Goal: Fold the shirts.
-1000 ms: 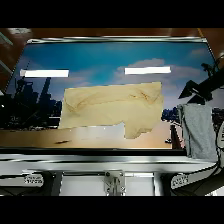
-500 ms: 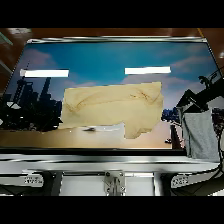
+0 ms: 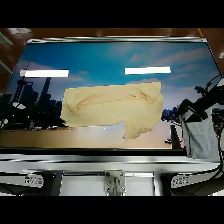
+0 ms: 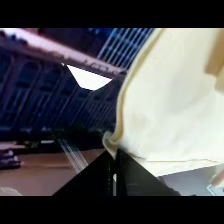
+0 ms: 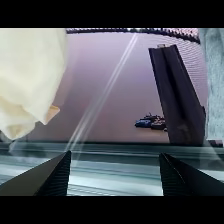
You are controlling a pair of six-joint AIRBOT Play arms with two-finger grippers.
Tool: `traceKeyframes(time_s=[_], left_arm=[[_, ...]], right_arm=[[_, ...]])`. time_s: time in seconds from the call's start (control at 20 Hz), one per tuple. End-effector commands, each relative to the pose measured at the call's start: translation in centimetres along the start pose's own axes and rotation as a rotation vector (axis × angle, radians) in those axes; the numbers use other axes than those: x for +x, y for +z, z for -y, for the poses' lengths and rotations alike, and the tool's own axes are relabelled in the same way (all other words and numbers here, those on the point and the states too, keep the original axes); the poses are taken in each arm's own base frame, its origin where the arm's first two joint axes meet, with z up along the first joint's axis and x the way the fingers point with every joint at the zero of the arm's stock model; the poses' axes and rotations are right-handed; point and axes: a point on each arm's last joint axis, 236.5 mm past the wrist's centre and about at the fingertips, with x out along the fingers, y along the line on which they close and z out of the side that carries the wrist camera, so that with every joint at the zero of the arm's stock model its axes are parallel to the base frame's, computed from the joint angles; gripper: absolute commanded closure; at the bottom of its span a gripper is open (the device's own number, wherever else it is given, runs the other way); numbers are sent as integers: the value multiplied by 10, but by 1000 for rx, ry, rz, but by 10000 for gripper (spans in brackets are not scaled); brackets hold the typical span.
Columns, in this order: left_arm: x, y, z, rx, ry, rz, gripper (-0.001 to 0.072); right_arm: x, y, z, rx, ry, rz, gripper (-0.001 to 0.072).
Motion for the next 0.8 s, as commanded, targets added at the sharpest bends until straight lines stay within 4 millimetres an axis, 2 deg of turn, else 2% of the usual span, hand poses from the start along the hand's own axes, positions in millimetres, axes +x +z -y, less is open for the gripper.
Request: traceKeyframes(time_s=[0.0,0.1,0.2,0.3,0.4,0.5,0.55,0.6,0.65,0.7,0.75], left_arm=[[-9,4,8,96,-8,35,672],[-18,6,15,113,-13,62,672],[-26,6,21,130,-18,79,672],[-33,4,26,145,-24,88,672],[-36,2,30,153,-27,89,671],[-37,1,31,156,-29,88,671],[-37,1,31,156,-29,88,671],[-37,1,31,157,-29,89,671],[-38,1,31,158,-29,90,671],[-40,2,33,176,-30,98,672],[-45,4,37,208,-30,115,673]], right_arm=[[47,-7,-10,2,16,-25,32],[74,1,-17,24,28,15,32],[90,15,-40,36,121,82,39],[96,28,-52,38,156,145,39],[98,38,-60,44,162,183,74],[109,39,-68,36,166,166,78],[117,37,-70,29,160,147,181],[123,38,-72,21,152,144,315],[123,43,-73,6,138,169,544],[117,49,-76,-2,138,206,649],[107,55,-80,-23,139,254,649]])
